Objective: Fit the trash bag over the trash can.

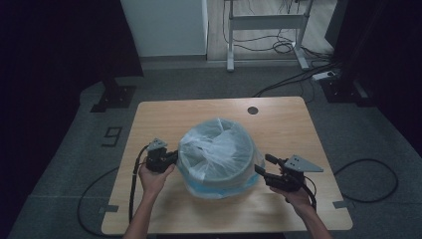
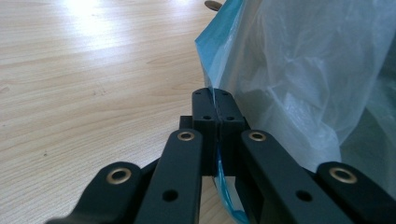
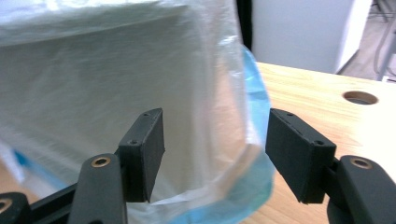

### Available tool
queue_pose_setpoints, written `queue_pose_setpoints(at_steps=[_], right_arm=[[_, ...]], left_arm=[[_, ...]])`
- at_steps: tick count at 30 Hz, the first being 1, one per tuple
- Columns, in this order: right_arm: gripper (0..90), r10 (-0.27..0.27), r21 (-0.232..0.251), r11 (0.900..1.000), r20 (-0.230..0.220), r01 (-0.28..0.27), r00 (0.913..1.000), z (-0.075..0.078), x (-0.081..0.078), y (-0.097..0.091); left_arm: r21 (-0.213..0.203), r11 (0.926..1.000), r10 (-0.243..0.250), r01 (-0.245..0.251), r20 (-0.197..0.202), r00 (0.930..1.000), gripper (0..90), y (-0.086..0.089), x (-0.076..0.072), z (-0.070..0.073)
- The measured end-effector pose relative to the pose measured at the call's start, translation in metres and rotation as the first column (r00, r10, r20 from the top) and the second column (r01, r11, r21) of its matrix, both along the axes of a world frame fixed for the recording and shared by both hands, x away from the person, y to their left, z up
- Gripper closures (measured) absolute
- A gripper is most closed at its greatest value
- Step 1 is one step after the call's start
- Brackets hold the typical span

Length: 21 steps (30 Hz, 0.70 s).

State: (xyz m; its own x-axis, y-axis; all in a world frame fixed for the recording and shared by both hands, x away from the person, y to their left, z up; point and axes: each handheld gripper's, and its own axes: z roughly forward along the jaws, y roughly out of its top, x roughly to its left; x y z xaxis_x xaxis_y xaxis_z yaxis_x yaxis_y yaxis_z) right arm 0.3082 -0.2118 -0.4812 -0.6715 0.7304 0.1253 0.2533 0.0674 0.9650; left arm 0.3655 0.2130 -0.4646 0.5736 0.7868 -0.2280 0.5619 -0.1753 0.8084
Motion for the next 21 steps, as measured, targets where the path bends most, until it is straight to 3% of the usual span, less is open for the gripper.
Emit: queue_pose_setpoints(at_steps=[4, 9, 11, 18, 21], right_arm=[[38.3, -0.011, -0.004, 0.9999, 0.001, 0.011, 0.9999, -0.001, 0.006, -0.001], [41.1, 0.035, -0.018, 0.9992, -0.021, -0.036, 0.9992, -0.003, 0.022, 0.004], [48.5, 0.067, -0.008, 0.9977, -0.040, -0.067, 0.9970, -0.007, 0.027, 0.004], [85.7, 0.141, -0.003, 0.9900, -0.029, -0.141, 0.9896, -0.011, 0.030, 0.007], [88.7, 0.138, -0.014, 0.9903, -0.035, -0.139, 0.9898, -0.011, 0.029, 0.009]], left_arm=[[0.000, 1.0000, -0.001, 0.001, -0.003, 1.0000, 88.8, -0.001, 0.001, -0.001], [0.000, 1.0000, -0.002, 0.002, -0.003, 1.0000, 88.8, -0.001, 0.000, 0.000], [-0.001, 1.0000, 0.000, 0.000, -0.002, 1.0000, 88.7, -0.001, 0.000, 0.000], [0.000, 1.0000, -0.001, 0.001, 0.000, 1.0000, 88.7, 0.001, 0.001, 0.000], [0.002, 1.0000, 0.000, 0.000, 0.000, 1.0000, 88.8, 0.001, 0.000, 0.000]])
